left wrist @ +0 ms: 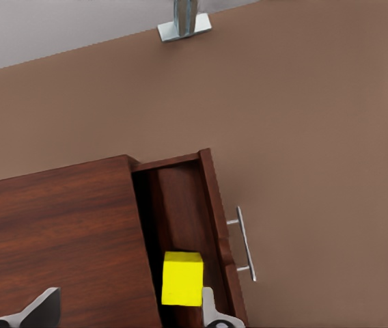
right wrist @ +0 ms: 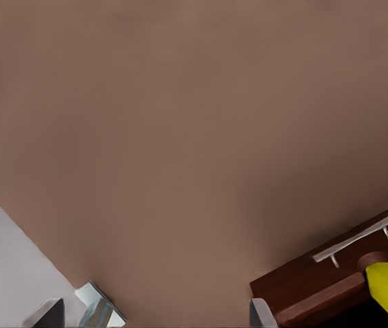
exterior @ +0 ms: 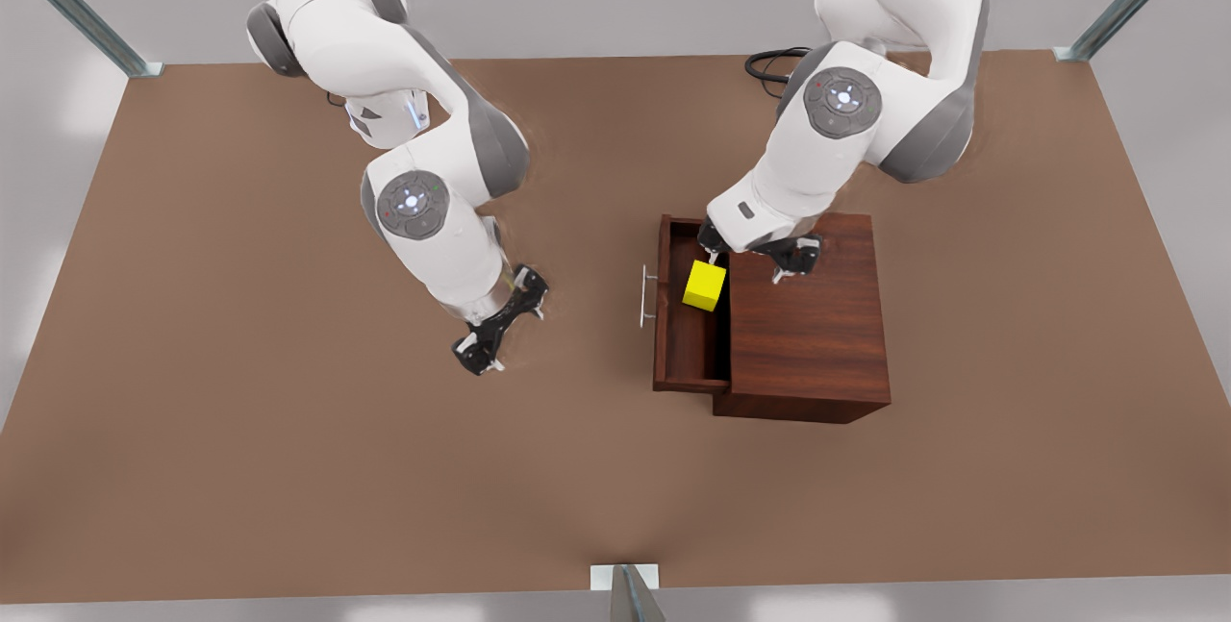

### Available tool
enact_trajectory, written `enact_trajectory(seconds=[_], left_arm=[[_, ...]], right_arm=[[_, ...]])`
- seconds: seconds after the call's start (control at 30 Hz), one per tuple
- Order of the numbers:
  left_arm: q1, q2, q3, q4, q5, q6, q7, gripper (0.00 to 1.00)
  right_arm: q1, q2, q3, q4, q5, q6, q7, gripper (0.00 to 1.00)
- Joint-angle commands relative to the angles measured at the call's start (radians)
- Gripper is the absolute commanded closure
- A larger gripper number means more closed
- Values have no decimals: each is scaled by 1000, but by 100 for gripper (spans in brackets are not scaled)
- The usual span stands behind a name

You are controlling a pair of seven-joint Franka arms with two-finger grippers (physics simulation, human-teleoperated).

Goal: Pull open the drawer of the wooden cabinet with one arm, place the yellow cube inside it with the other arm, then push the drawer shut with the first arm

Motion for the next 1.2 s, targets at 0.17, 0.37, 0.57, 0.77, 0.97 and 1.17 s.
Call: enact_trajectory(seconds=[0.17, 0.37, 0.57, 0.77, 0.97, 1.17], left_arm=[[-268, 314, 20, 205, 193, 284, -1373, 0], [-298, 409, 23, 172, 319, 320, -1393, 0], [-298, 476, 25, 170, 345, 347, -1298, 0], [-355, 482, 23, 116, 413, 386, -1290, 0], [-358, 484, 23, 55, 411, 389, -1172, 0], [-346, 478, 23, 10, 405, 377, -1100, 0]], right_arm=[[-294, -334, -106, -558, -112, 14, -2472, 0], [-302, -377, -146, -641, -115, -129, -2626, 0], [-302, -362, -141, -635, -112, -149, -2640, 0], [-302, -360, -143, -621, -115, -150, -2641, 0], [-302, -360, -143, -621, -115, -152, -2641, 0], [-302, -356, -143, -621, -117, -150, -2635, 0]])
